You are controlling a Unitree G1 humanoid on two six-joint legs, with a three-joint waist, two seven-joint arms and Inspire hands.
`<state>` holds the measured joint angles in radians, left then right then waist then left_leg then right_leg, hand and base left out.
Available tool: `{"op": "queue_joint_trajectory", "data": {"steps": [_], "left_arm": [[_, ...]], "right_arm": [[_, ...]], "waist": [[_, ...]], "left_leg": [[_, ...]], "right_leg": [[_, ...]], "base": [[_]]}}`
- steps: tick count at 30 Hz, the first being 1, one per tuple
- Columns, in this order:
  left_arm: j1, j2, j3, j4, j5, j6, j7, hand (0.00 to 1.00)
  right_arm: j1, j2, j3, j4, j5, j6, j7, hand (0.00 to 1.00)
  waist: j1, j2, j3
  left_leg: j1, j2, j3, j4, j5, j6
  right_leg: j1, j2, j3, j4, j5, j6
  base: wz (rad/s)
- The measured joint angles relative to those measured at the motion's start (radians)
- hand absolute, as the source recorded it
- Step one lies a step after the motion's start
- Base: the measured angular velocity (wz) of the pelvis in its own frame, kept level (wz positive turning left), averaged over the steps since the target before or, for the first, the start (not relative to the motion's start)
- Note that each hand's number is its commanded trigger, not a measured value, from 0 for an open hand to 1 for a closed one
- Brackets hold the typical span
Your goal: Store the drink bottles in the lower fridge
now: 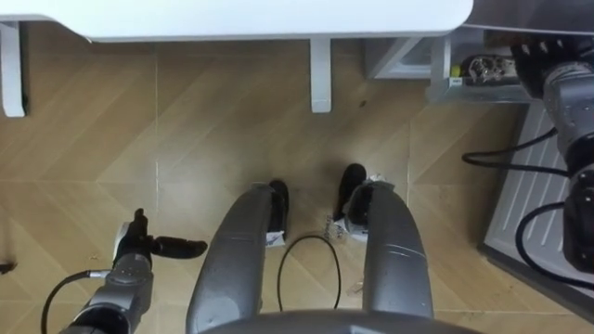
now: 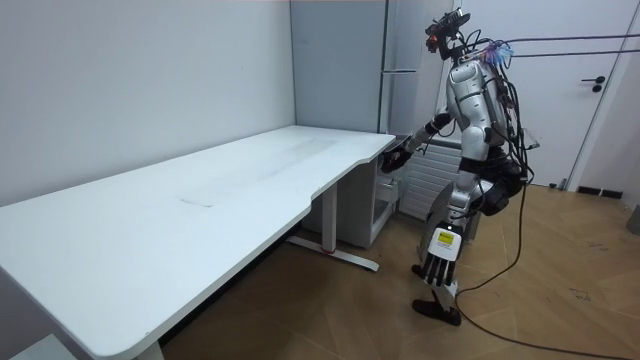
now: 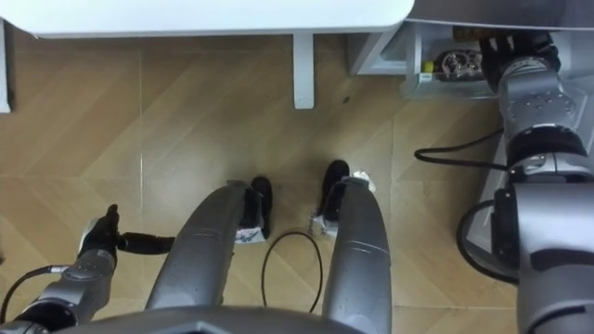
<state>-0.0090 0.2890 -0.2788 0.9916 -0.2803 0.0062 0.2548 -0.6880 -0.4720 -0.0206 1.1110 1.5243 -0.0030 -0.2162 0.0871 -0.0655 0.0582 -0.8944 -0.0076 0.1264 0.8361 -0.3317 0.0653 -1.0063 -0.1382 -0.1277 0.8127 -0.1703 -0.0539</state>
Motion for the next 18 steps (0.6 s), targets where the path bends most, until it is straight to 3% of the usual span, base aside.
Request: {"op": "queue_joint_trajectory", "data": {"steps": [18], "left_arm": [[0.024,0.002,-0.002,-0.001,-0.003,-0.005,0.003,0.00]], "right_arm": [[0.026,0.000,0.019,0.015,-0.002,-0.001,0.038,0.00]], "waist": [[-0.004,-0.002,-0.0015]], "left_leg": [[0.031,0.007,0.014,-0.006,0.000,-0.002]], "right_leg": [[0.022,0.007,0.012,-0.001,0.003,-0.004]], "base": [[-0.01]]}}
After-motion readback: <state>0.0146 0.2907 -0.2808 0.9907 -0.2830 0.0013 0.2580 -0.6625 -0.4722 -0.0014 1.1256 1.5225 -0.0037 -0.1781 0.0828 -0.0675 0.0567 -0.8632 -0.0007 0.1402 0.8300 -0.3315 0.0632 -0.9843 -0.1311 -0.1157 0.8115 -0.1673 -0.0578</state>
